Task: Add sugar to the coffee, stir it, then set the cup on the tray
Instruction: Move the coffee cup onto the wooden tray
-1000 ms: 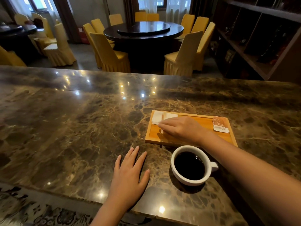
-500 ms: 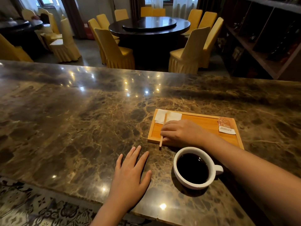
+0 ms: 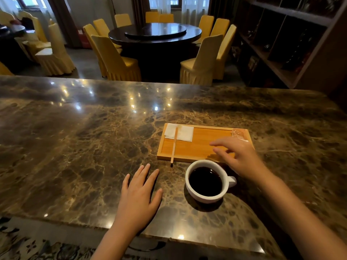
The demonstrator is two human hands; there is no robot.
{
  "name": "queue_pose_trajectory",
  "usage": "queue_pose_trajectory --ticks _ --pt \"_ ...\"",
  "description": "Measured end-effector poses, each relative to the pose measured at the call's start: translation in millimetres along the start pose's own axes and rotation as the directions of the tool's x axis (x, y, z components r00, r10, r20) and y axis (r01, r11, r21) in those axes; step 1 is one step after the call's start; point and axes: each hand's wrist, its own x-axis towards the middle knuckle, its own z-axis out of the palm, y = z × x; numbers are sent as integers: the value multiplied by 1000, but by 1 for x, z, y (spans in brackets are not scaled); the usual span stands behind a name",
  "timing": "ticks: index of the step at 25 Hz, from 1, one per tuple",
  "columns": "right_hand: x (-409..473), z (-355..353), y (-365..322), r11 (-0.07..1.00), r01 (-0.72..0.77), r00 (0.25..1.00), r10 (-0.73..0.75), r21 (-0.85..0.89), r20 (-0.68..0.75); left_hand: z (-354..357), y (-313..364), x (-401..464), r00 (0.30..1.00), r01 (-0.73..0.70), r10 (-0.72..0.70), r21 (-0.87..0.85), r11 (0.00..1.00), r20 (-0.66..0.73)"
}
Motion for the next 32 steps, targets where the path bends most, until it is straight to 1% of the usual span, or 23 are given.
queue_pose_trajectory --ticks 2,4,8,10,12,14,16,20,25,32 --pt "-32 -8 -4 972 -188 982 190 141 -4 0 0 0 1000 -5 5 1 1000 -2" --pt "-57 -9 -9 932 -298 954 300 208 21 0 -1 0 1000 -12 12 2 1000 -1" --pt "-81 -1 -15 905 -363 932 352 221 92 -1 0 1 1000 -16 16 3 1000 7" --pt "-83 2 -18 884 -395 919 383 251 97 -1 0 1 1000 -17 17 3 1000 16" --pt "-84 3 -20 832 -440 897 423 338 127 -1 0 1 1000 -14 14 5 1000 22" --pt "-85 3 -22 730 -484 873 434 482 221 -1 1 1 1000 -15 15 6 1000 24" --pt "-87 5 -23 660 -502 864 415 559 286 -1 1 2 1000 -18 18 7 1000 23" --pt "-90 12 -21 627 -478 876 394 615 279 -2 1 1 999 -27 27 6 1000 24" --pt "-86 7 -23 620 -455 883 406 639 236 -3 2 1 999 -23 23 6 1000 29" --pt "-52 -19 -21 661 -422 881 459 621 111 -1 -1 1 999 -29 29 12 999 16"
